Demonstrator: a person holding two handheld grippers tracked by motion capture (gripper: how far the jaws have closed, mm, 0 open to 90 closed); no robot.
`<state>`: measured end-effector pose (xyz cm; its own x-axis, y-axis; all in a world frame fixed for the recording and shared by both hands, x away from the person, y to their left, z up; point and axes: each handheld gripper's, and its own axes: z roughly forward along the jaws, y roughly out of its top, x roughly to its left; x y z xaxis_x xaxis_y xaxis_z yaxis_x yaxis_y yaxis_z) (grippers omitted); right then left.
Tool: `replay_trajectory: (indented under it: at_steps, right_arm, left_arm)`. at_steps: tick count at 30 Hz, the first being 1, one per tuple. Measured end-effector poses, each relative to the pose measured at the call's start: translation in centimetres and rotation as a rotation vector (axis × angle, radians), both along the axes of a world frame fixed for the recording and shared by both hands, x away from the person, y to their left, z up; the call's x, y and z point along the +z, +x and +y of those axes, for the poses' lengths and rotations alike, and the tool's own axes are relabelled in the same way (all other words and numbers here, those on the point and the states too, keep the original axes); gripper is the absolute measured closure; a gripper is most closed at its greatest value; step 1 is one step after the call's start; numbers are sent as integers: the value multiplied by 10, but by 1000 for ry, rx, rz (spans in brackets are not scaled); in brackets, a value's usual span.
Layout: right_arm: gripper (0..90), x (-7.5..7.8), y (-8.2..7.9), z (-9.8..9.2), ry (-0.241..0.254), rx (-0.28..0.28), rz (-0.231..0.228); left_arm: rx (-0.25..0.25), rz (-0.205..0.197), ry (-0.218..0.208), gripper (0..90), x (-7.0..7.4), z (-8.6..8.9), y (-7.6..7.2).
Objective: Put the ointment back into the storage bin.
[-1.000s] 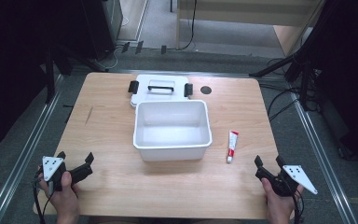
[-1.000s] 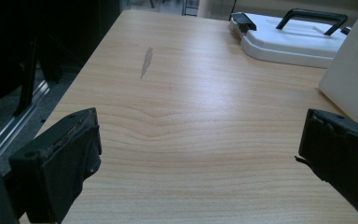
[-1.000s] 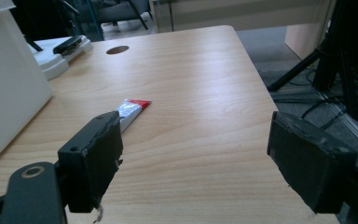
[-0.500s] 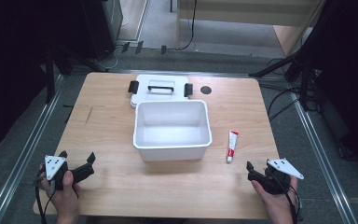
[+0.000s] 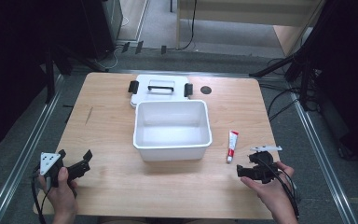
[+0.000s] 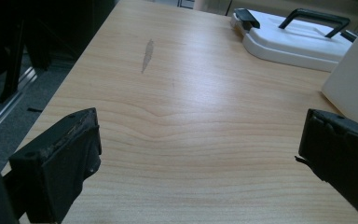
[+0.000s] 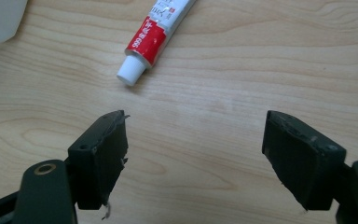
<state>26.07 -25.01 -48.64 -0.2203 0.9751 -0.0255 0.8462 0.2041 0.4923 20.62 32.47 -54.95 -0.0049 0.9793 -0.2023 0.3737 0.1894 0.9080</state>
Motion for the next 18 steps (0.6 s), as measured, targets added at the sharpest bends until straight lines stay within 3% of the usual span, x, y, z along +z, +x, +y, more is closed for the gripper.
replay_trajectory:
  at_steps: [2, 3, 4, 5, 7, 9, 10, 11, 12, 13, 14, 16, 17, 18]
  right_arm:
    - [212, 5, 8, 5, -23, 16, 61]
    - [212, 5, 8, 5, -23, 16, 61]
    - [208, 7, 17, 9, -48, 34, 135]
    - [208, 7, 17, 9, -48, 34, 135]
    - [229, 11, 29, 13, -85, 46, 200]
    - [231, 11, 33, 15, -93, 43, 218]
    - [252, 12, 42, 19, -96, 48, 272]
    - [252, 12, 42, 19, -96, 48, 272]
    - [265, 12, 47, 23, -112, 62, 313]
    - [265, 12, 47, 23, -112, 62, 313]
    - [327, 13, 53, 28, -128, 57, 323]
    - [337, 14, 61, 34, -106, 17, 368]
    - [337, 14, 61, 34, -106, 17, 368]
    - [372, 16, 70, 37, -55, -16, 378]
  left_arm:
    - [-1, 2, 4, 0, 0, 0, 0]
    - [-1, 2, 4, 0, 0, 0, 0]
    - [-2, 2, 6, 0, -1, -2, 1]
    - [-2, 2, 6, 0, -1, -2, 1]
    - [-4, 5, 12, 0, -1, -3, 2]
    - [-10, 1, 20, 0, -1, -5, 2]
    - [-14, 2, 20, 0, -1, -5, 2]
    - [-14, 2, 20, 0, -1, -5, 2]
    - [-17, 4, 19, 0, -2, -5, 2]
    - [-17, 4, 19, 0, -2, -5, 2]
    - [-17, 6, 18, 0, -2, -6, 3]
    - [-19, 10, 24, 0, -2, -6, 5]
    - [-19, 10, 24, 0, -2, -6, 5]
    - [-17, 10, 21, 0, -2, -6, 6]
